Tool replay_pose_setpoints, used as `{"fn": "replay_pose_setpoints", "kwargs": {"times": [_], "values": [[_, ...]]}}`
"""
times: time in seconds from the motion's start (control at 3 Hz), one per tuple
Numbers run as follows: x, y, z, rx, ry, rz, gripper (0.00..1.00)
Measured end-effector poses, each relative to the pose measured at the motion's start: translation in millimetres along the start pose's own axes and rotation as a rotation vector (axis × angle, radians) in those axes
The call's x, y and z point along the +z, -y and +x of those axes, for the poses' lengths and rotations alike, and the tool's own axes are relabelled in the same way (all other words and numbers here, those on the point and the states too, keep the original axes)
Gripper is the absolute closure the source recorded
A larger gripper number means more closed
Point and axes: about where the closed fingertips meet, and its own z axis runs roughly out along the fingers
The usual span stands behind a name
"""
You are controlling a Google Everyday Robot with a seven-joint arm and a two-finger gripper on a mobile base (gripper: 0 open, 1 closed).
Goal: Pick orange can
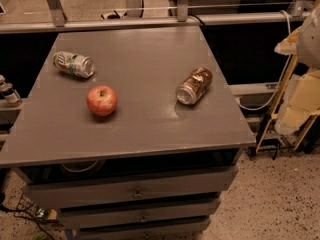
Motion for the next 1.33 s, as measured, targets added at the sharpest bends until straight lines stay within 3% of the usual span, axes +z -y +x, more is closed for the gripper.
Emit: {"fn": "replay_pose_setpoints", "kwargs": {"times": [0.33, 1.0, 1.33], "values": [[0.0, 0.0, -0.1, 0.0, 0.0, 0.0, 0.0], [65.4, 36.6, -69.0, -0.325, 0.091, -0.109, 0.0], [96.0, 55.0, -103.3, -0.47, 0.107, -0.124, 0.0]]}}
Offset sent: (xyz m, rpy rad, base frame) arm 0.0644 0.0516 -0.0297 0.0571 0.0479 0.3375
